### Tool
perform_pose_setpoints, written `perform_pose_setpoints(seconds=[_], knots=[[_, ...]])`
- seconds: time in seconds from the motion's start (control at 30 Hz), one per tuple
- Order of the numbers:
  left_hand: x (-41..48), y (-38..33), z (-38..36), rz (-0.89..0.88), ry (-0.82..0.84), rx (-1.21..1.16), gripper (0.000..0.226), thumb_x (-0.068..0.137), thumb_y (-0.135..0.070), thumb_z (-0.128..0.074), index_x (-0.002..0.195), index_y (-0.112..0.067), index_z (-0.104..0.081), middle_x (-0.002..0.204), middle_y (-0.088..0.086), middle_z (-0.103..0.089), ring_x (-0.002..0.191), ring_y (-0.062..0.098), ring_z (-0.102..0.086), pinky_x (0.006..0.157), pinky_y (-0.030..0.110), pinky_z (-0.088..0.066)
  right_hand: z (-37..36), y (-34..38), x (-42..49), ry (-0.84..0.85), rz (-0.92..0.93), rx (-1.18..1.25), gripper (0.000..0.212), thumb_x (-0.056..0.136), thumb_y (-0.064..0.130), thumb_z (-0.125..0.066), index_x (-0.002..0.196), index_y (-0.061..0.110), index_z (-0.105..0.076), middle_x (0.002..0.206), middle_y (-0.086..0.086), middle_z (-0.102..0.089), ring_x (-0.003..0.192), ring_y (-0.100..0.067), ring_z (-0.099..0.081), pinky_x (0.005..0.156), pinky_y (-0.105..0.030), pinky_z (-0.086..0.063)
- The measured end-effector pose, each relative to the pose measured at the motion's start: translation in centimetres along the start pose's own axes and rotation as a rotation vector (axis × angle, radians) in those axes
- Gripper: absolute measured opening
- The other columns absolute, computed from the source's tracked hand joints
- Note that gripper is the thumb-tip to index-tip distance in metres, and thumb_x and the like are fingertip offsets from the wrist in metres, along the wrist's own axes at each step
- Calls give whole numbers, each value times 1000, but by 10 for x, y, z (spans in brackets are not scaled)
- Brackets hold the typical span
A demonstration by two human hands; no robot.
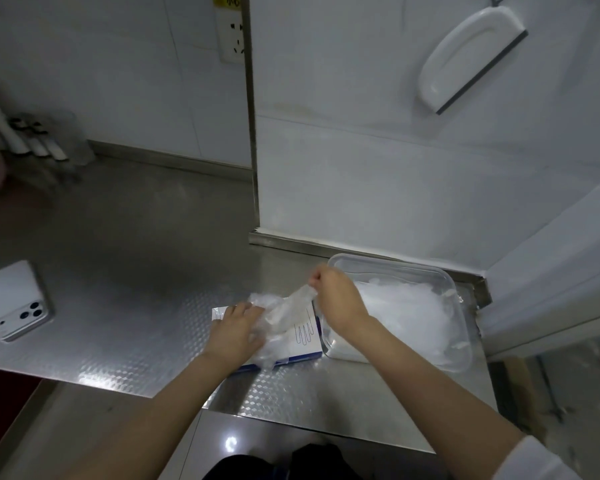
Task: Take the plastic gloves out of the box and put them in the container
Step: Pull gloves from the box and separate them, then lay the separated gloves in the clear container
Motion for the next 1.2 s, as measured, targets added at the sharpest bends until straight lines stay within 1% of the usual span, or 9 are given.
perform_pose_setpoints(seconds=[0.17,0.27,0.47,0.6,0.67,0.73,0.9,1.07,1.2], knots=[[1,-2,-3,-19,75,50,53,92,-32,-51,141,-27,-33,146,1,-29,134,21,-28,104,40,-36,59,-14,1,-178,-27,214,17,93,1,-39,86,12,-50,87,-4,-56,81,-26,-56,74,-47,-52],[4,-5,2,0,159,-87,56,90,-31,-55,140,-25,-32,147,3,-27,136,24,-28,105,44,-35,82,-16,-3,-209,-13,321,16,97,9,-42,86,14,-52,83,3,-54,76,-18,-57,73,-34,-54],[2,-68,74,-221,-115,-363,90,77,-35,-74,147,-31,-18,154,-4,-20,139,17,-25,113,45,-25,97,-11,-16,-164,43,369,14,96,8,-49,85,13,-55,74,6,-54,68,-10,-55,60,-9,-44],[-8,-108,119,-428,-322,-561,20,81,-14,-68,94,-29,-63,91,-19,-63,84,-1,-58,75,28,-47,93,-10,-21,-85,70,382,19,94,8,-52,79,19,-55,70,5,-56,61,-6,-55,60,-11,-44],[-5,-113,127,-373,-317,-641,28,83,-4,-63,73,-30,-60,69,-18,-60,66,-1,-54,63,19,-42,94,-22,-22,-97,20,445,19,93,12,-54,79,24,-55,72,5,-58,64,-8,-56,66,-18,-47],[-2,-115,130,-305,-282,-770,20,84,-5,-64,72,-21,-63,69,-10,-63,67,5,-54,67,25,-43,92,-41,-22,-87,-61,553,7,91,19,-61,95,23,-57,87,9,-60,79,-1,-57,73,-15,-45],[0,-126,119,-210,-117,-1058,17,92,-21,-60,94,-10,-73,91,-2,-72,86,4,-64,76,14,-46,51,-47,-30,222,-66,690,62,77,26,-76,130,17,-46,123,4,-60,114,-7,-57,100,-24,-43],[3,-132,105,-166,-48,-1083,27,96,-23,-52,72,-16,-62,64,-9,-58,64,1,-53,64,13,-42,66,-58,-29,70,-152,1031,7,88,11,-64,93,6,-64,87,-7,-67,74,-7,-65,72,-17,-52],[15,-103,86,-24,-28,-960,34,95,-35,-52,70,-12,-52,66,-1,-51,65,12,-47,69,25,-40,85,-77,-29,-2,-155,957,19,89,8,-61,71,13,-58,67,2,-53,58,1,-54,65,-14,-52]])
Point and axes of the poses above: each hand's wrist, its own x-axis towards the middle knuckle, its own z-axis out of the back of the hand, y = z × x, the point moved 10 cm from there along x, towards the middle knuckle
